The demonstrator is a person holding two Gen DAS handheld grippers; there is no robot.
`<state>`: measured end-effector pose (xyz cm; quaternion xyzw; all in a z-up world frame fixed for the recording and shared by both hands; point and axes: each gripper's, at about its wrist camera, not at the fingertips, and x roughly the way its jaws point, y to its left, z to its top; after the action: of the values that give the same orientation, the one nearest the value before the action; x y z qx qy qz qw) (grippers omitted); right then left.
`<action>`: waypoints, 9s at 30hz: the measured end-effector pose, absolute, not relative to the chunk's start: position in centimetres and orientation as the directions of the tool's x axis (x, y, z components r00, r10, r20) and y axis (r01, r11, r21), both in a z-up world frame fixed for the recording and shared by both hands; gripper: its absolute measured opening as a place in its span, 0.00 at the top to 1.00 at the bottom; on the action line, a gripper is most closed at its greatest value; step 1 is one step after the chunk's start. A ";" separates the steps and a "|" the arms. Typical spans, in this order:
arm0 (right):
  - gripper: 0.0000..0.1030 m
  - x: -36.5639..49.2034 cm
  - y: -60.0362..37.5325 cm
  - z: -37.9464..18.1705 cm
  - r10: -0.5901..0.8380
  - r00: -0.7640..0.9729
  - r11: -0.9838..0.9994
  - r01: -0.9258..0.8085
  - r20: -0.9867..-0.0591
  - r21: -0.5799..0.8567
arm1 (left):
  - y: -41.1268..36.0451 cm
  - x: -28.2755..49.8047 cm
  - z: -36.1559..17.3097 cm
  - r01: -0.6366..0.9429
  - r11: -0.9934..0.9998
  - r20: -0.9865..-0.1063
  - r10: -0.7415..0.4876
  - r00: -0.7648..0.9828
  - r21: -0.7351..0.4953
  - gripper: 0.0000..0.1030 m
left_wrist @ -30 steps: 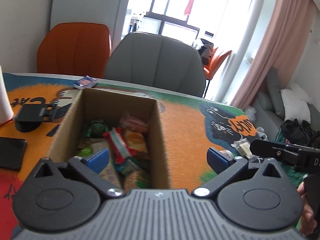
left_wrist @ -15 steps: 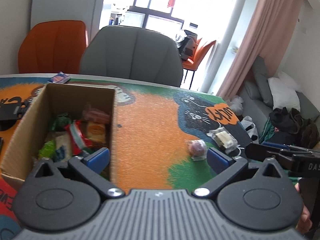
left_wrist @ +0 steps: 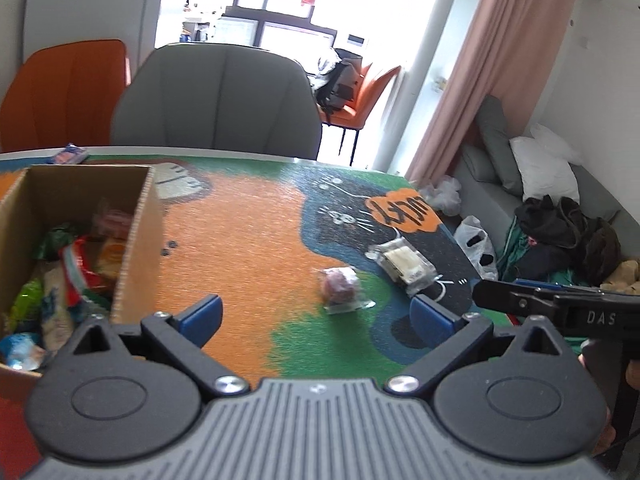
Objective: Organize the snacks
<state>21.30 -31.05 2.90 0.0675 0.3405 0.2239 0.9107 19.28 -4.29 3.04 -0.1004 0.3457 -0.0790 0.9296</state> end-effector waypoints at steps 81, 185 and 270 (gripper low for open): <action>0.53 29.8 -26.8 -3.2 0.333 0.569 0.905 -0.415 -0.752 0.087 | -5.1 26.8 -1.2 0.016 0.979 -0.711 -0.157 0.686 -0.201 0.70; 0.19 21.1 -10.9 6.0 0.595 0.553 0.755 -0.633 -0.583 0.171 | 13.6 14.2 4.4 -0.281 0.939 -0.633 0.096 0.769 -0.199 0.17; 0.00 5.6 -27.0 9.4 0.411 0.778 0.909 -0.386 -0.474 0.156 | 4.5 1.2 9.3 -0.054 0.987 -0.522 -0.035 0.852 -0.154 0.00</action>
<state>5.64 -26.98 9.45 0.0248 0.2572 0.2115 0.9426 1.25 4.48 9.26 -0.0818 0.2715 0.0049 0.9589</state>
